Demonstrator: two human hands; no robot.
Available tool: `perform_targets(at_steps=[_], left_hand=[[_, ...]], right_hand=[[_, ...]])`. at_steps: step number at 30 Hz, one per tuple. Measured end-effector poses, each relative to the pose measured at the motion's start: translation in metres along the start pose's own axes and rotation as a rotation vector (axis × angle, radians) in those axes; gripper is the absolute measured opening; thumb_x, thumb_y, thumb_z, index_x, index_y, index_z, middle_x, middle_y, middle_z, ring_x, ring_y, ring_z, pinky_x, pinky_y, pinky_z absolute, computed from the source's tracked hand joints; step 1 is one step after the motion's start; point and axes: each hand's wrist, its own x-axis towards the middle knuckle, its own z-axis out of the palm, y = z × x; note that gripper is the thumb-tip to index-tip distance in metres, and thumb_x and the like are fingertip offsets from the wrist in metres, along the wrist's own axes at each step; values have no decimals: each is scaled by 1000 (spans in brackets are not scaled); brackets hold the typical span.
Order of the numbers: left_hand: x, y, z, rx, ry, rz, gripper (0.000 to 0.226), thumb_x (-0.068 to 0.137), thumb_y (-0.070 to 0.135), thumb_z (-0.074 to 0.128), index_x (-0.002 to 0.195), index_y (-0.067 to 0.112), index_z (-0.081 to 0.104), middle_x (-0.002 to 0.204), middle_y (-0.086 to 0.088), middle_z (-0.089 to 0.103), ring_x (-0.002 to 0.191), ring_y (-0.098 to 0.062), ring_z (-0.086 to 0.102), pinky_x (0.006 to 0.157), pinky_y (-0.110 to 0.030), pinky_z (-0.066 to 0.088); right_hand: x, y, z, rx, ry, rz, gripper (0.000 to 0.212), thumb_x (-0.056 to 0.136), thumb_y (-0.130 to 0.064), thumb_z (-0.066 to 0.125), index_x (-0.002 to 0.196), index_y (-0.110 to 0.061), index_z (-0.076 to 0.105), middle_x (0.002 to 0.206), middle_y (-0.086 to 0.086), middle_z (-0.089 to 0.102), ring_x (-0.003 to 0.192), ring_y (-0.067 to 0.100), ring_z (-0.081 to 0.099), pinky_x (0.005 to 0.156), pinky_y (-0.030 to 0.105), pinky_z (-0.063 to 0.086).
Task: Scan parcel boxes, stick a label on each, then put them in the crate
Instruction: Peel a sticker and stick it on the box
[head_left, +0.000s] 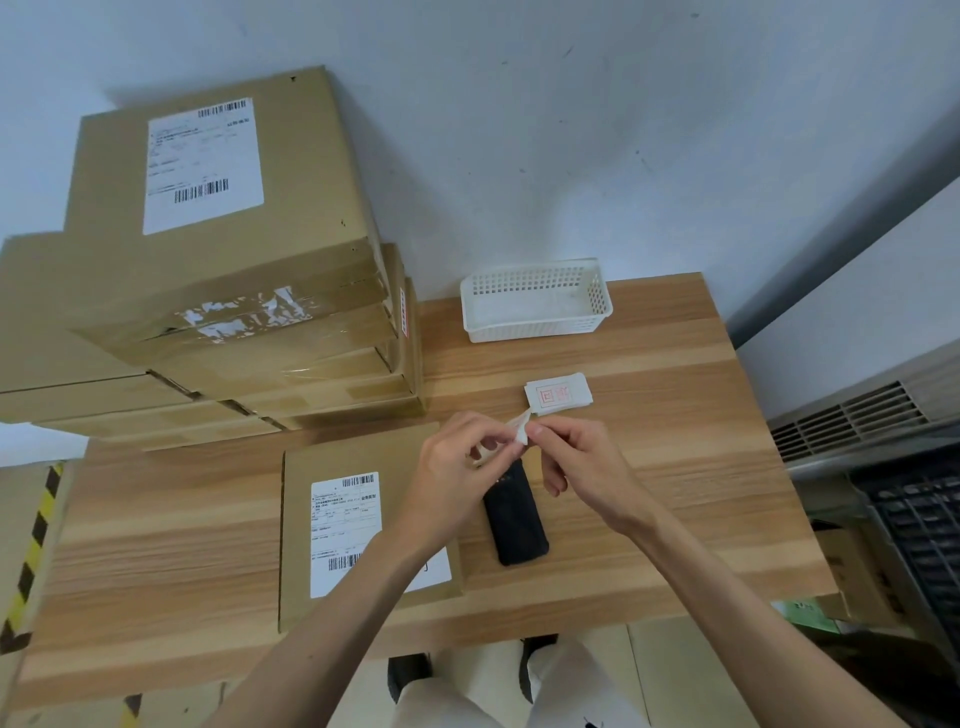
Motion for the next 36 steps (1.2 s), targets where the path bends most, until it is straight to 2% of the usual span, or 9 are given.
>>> perform_targets(at_steps=[5, 10, 15, 20, 24, 31, 36], left_hand=[[2, 1, 1, 7, 2, 23, 5, 87, 12, 80, 90, 14, 77, 83, 8, 68, 78, -10, 60, 70, -16, 43], [0, 1, 1, -2, -10, 6, 9, 88, 9, 79, 93, 17, 80, 84, 9, 71, 79, -13, 64, 69, -18, 46], [-1, 7, -1, -44, -53, -40, 8, 89, 12, 77, 89, 19, 81, 81, 13, 72, 77, -13, 64, 67, -19, 47], [-4, 15, -1, -153, -107, -253, 13, 92, 12, 73, 83, 20, 79, 80, 10, 73, 78, -14, 65, 70, -32, 52], [-6, 22, 0, -229, -107, -377, 18, 94, 13, 70, 80, 23, 76, 80, 5, 73, 79, -24, 64, 76, -42, 52], [-9, 24, 1, -272, -138, -398, 21, 97, 8, 64, 82, 16, 76, 82, 1, 73, 83, -29, 66, 80, -51, 55], [-10, 23, 1, -253, -169, -340, 23, 98, 7, 63, 83, 18, 77, 85, 6, 73, 82, -25, 65, 77, -47, 55]], right_hand=[[1, -1, -2, 23, 3, -9, 21, 103, -12, 57, 95, 3, 70, 60, -14, 64, 46, 14, 45, 51, 31, 44], [0, 0, -5, 5, -18, 3, 22, 103, -5, 53, 96, 8, 70, 56, -18, 62, 44, 13, 45, 51, 24, 42], [-3, 6, -6, -24, -35, -25, 21, 103, -5, 54, 93, 6, 69, 57, -14, 60, 45, 11, 47, 50, 24, 43], [-5, 10, -7, -46, -60, -34, 18, 102, -7, 55, 91, 0, 67, 63, -13, 62, 47, 11, 45, 49, 27, 43], [-6, 12, -7, -18, -55, -22, 19, 101, -6, 56, 86, -4, 68, 78, 4, 66, 47, 13, 44, 49, 33, 43], [-8, 18, -9, 14, -57, 11, 14, 98, -5, 59, 89, 2, 68, 84, 17, 67, 46, 13, 46, 51, 36, 42], [-10, 19, -11, 42, -71, 13, 15, 98, -9, 63, 91, 3, 68, 79, 6, 68, 47, 13, 46, 50, 34, 43]])
